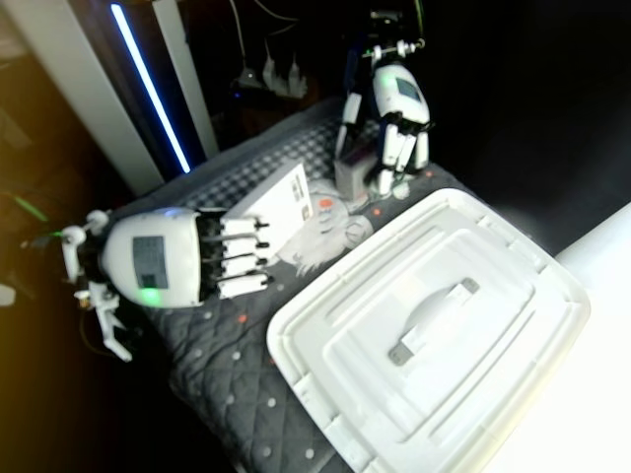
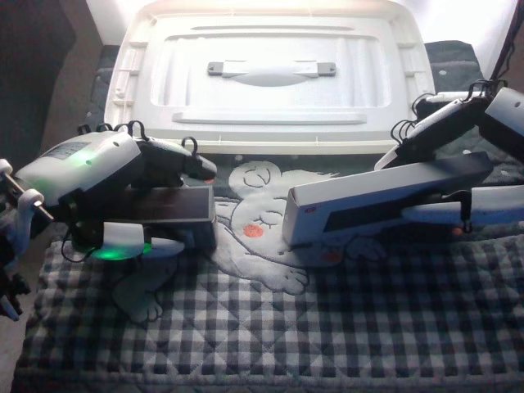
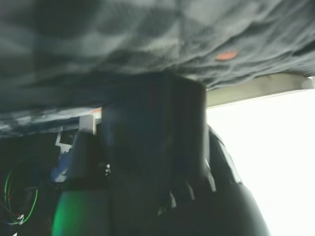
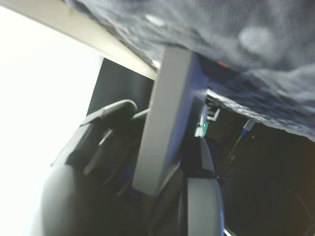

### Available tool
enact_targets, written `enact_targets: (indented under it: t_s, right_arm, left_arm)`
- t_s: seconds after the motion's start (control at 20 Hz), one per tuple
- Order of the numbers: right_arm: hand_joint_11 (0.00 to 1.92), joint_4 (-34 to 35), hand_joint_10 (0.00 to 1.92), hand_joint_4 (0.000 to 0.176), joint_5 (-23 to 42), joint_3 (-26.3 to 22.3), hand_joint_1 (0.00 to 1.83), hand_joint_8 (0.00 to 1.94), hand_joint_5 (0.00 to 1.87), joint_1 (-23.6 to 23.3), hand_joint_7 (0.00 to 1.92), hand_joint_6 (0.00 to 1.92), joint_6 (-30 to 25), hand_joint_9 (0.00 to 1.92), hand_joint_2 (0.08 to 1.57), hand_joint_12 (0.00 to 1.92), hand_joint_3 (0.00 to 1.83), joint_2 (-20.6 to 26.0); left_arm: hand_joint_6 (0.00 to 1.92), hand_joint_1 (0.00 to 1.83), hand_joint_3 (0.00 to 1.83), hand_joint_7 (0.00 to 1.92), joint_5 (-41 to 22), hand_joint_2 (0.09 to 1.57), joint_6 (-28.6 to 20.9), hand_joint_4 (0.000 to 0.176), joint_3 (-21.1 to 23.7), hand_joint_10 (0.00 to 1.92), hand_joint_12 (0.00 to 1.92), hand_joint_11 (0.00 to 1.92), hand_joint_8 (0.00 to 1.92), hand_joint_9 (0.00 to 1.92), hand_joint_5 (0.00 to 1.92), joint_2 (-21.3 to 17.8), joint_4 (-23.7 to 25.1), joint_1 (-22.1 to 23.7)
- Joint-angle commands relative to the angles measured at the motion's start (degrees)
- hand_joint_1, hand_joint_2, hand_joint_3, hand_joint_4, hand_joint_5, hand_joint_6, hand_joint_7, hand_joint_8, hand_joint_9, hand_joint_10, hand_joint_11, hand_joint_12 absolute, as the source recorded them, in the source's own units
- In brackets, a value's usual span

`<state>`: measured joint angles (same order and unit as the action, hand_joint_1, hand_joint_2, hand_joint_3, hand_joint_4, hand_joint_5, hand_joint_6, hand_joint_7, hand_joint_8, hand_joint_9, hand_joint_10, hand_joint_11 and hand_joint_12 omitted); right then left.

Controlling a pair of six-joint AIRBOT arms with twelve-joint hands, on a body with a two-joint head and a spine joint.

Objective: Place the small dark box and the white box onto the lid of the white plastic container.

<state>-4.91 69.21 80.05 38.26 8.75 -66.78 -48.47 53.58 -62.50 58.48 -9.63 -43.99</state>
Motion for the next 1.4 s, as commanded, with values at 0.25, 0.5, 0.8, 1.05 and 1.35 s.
enact_targets:
  t_s: [0.25, 0.5, 0.8, 1.05, 1.35]
  right_arm:
    - [1.08, 1.7, 0.83, 0.0, 6.1, 0.9, 1.29, 0.3, 1.23, -0.5, 1.42, 0.48, -0.4, 1.26, 0.99, 1.42, 0.0, 0.4]
    - [0.83, 2.0, 1.08, 0.0, 6.1, 3.3, 1.27, 0.83, 1.25, -4.6, 1.16, 0.39, -0.4, 1.04, 1.03, 1.6, 0.0, 0.6]
    - [1.15, 1.8, 0.78, 0.0, 6.1, 6.9, 1.29, 0.55, 1.1, -10.3, 1.31, 0.68, 4.0, 1.3, 1.02, 1.35, 0.0, 0.5]
    - [1.03, 2.6, 0.74, 0.0, 3.2, 9.3, 1.28, 0.64, 1.18, -13.3, 1.26, 0.57, 8.0, 1.26, 1.02, 1.37, 0.0, -0.8]
    - [0.71, 1.8, 1.24, 0.0, -7.3, 16.9, 1.38, 1.09, 0.94, -19.4, 0.91, 0.81, 8.0, 0.96, 1.12, 1.28, 0.0, -5.6]
  left_arm:
    - [0.83, 1.25, 0.0, 0.98, -7.5, 1.11, -0.2, 0.0, -1.8, 1.14, 1.64, 0.73, 1.13, 0.91, 1.0, 0.4, 0.1, 1.9]
    - [0.7, 1.24, 0.0, 0.88, -8.8, 1.12, -0.2, 0.0, -4.6, 1.11, 1.7, 0.42, 1.28, 0.68, 1.07, 0.8, 1.1, 8.0]
    - [0.86, 1.22, 0.0, 0.77, -9.3, 1.17, -0.2, 0.0, -12.7, 1.33, 1.83, 0.31, 1.45, 0.54, 0.98, 4.7, -1.6, 14.1]
    - [0.75, 1.24, 0.0, 0.81, 3.6, 1.18, -0.2, 0.0, -22.5, 1.59, 1.89, 0.79, 1.51, 0.79, 0.94, 10.2, 2.0, 23.3]
    - [1.11, 1.2, 0.0, 0.76, 11.3, 1.25, -0.1, 0.0, -28.6, 1.49, 1.91, 0.47, 1.58, 0.65, 0.73, 13.8, 4.5, 29.3]
